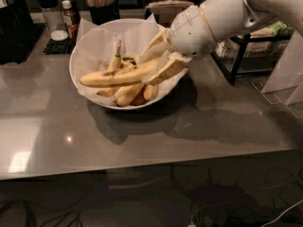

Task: Pick banana from white bowl

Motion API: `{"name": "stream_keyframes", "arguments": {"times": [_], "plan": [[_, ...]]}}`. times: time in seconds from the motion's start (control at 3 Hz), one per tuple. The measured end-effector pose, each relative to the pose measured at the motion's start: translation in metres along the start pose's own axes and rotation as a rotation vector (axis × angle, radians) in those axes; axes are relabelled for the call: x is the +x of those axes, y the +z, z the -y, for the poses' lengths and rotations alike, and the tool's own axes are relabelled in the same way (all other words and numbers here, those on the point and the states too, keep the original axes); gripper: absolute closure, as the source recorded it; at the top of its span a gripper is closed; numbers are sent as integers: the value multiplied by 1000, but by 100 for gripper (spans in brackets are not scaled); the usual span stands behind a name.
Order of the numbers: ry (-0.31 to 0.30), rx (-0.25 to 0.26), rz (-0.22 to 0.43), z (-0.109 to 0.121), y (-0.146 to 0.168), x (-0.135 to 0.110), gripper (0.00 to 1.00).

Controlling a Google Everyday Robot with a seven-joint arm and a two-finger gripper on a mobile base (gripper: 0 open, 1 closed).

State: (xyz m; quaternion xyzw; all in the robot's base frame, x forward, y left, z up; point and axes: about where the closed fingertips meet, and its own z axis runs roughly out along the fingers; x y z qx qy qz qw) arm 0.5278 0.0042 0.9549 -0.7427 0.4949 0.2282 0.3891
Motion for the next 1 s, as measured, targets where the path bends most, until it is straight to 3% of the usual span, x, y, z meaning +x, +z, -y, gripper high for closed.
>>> {"name": "stream_keyframes", "arguments": {"times": [0.67,1.0], "plan": [[74,110,17,-77,-22,-20,100],[85,110,11,-82,-23,-17,100]]}}
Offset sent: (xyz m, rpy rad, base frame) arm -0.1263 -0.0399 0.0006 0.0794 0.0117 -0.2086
